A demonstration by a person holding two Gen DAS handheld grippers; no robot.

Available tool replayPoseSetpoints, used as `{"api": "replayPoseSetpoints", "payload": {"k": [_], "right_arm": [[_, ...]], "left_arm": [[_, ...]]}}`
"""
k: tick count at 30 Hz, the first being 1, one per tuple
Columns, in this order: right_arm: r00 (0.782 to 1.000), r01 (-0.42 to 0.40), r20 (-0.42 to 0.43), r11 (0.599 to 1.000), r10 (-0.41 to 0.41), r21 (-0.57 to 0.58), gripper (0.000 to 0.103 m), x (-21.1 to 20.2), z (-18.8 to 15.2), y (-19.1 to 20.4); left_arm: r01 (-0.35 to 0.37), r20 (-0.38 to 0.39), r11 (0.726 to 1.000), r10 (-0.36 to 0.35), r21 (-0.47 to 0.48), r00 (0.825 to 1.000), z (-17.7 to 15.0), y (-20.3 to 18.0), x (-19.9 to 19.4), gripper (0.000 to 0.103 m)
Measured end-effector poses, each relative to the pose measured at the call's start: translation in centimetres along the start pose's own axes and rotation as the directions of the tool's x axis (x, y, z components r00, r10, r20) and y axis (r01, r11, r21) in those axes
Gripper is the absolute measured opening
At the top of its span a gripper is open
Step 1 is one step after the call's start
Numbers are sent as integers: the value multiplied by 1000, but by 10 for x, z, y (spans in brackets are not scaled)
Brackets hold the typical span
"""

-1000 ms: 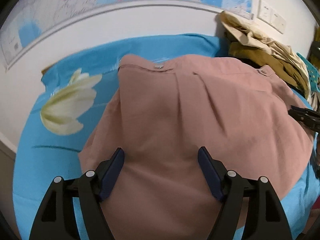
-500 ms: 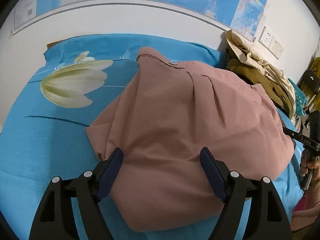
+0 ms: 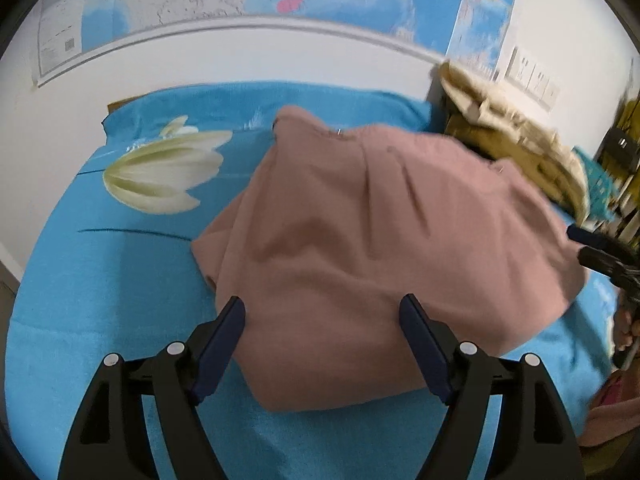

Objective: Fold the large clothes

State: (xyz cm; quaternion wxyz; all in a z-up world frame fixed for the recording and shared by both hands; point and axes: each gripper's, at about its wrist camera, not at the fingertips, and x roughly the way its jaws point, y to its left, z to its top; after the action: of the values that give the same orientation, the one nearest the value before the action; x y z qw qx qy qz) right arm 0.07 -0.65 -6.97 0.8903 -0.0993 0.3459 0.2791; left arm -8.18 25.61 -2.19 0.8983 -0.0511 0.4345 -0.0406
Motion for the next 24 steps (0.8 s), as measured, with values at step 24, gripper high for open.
{"api": "replayPoseSetpoints", "payload": {"k": [24], "right_arm": [[988, 57, -87, 829, -127, -557, 60, 89, -6, 119]], "left_arm": [[144, -21, 970, -151, -198, 988, -47, 9, -32, 84]]}}
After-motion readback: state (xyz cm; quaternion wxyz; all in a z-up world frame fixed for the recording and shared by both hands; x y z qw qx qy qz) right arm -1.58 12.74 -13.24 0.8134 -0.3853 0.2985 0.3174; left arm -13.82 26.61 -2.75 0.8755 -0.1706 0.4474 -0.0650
